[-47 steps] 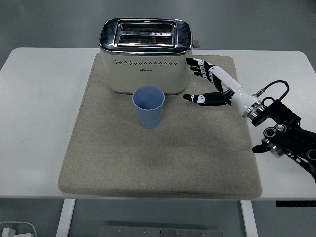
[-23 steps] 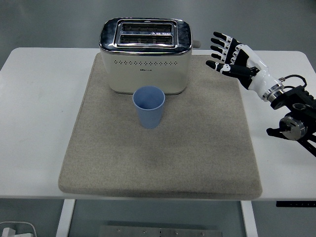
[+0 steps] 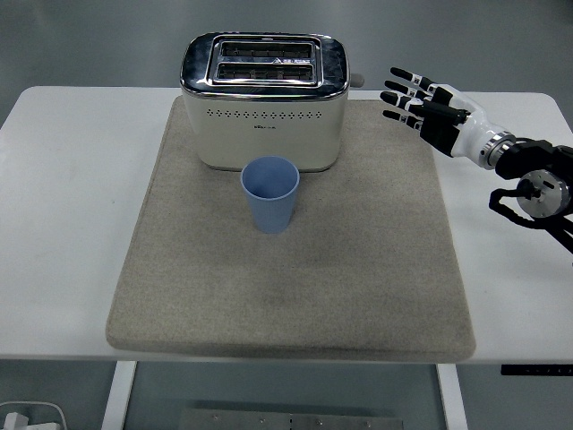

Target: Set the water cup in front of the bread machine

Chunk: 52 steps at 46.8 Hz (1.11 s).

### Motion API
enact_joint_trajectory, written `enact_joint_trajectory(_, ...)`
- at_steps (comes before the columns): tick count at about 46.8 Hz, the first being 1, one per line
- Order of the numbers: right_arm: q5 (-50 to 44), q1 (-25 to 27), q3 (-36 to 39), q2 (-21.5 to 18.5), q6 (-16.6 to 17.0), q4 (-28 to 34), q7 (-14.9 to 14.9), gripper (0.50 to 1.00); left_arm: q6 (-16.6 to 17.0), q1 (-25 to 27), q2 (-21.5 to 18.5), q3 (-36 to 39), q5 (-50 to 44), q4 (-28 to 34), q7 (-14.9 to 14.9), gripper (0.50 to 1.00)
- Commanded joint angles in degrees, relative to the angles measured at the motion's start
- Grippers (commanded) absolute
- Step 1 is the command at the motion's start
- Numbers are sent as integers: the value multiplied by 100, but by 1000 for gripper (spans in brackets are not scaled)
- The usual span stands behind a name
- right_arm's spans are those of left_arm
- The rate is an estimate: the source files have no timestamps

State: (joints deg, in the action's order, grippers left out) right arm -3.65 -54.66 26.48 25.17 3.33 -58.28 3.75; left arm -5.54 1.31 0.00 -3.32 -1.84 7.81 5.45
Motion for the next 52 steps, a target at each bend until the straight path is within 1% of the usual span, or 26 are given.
enact_joint_trajectory(1, 14, 8, 173, -3, -17, 1, 3, 928, 0, 1, 0, -2, 0, 1, 0, 1000)
enact_joint_trajectory(8, 22, 17, 402, -47, -17, 1, 3, 928, 0, 1, 0, -2, 0, 1, 0, 1000)
enact_joint_trajectory(18, 31, 96, 744, -328, -25, 19, 3, 928, 0, 1, 0, 7, 0, 1, 0, 1000)
enact_joint_trajectory(29, 40, 105, 903, -680, -17, 317, 21, 928, 0, 1, 0, 7, 0, 1, 0, 1000)
enact_joint_trajectory(35, 40, 96, 911, -803, -17, 563, 126, 928, 0, 1, 0, -2, 0, 1, 0, 1000)
enact_joint_trajectory(40, 40, 96, 912, -821, -8, 757, 214, 930, 0, 1, 0, 7, 0, 1, 0, 1000)
enact_joint_trajectory(45, 40, 96, 912, -830, 1, 915, 223, 928, 0, 1, 0, -2, -9, 1, 0, 1000)
enact_joint_trajectory(52, 40, 96, 929, -838, 1, 942, 232, 928, 0, 1, 0, 7, 0, 1, 0, 1000)
